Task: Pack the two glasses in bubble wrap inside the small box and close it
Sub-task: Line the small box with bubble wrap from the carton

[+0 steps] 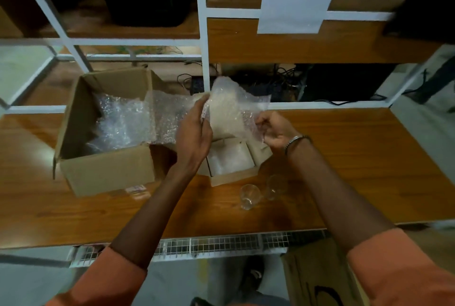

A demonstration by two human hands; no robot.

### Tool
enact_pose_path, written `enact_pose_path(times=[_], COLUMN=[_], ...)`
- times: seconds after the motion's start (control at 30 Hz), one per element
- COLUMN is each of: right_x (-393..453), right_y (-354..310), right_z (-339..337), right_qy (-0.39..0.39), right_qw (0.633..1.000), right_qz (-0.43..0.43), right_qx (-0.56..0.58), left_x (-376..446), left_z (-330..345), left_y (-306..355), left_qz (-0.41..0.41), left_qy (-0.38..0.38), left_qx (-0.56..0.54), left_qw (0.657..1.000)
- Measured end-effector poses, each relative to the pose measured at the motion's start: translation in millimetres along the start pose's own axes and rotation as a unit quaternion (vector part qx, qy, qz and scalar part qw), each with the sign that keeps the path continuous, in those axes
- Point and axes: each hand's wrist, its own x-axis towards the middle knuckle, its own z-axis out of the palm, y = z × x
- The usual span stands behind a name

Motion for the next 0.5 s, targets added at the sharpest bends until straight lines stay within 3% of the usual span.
enact_pose_path(times=[0.13, 0.27, 0.37, 0.43, 0.5], right_x=[22, 40, 52, 61, 64], right_y=[2, -18, -32, -34, -34], right_z=[6, 17, 10, -5, -20], right_qy=[-0.059, -0.072, -0.057, -0.053, -0.050], right_qw=[0.997, 0.996, 0.995, 0.990, 0.987], right_qz=[0.038, 0.035, 0.047, 0.059, 0.062], right_qx=[-0.031, -0.032, -0.074, -0.115, -0.139], left_x=[26, 53, 62, 64, 65], left_z=[0, 16, 36, 52, 66], left_y=[20, 32, 45, 39, 26], left_qz=[0.036, 0.071, -0.083, -0.239, -0.329], left_qy=[0.072, 0.038, 0.015, -0.002, 0.001], left_qx=[0.043, 0.023, -0.140, -0.271, -0.384], left_qw=[0.996, 0.997, 0.987, 0.932, 0.863])
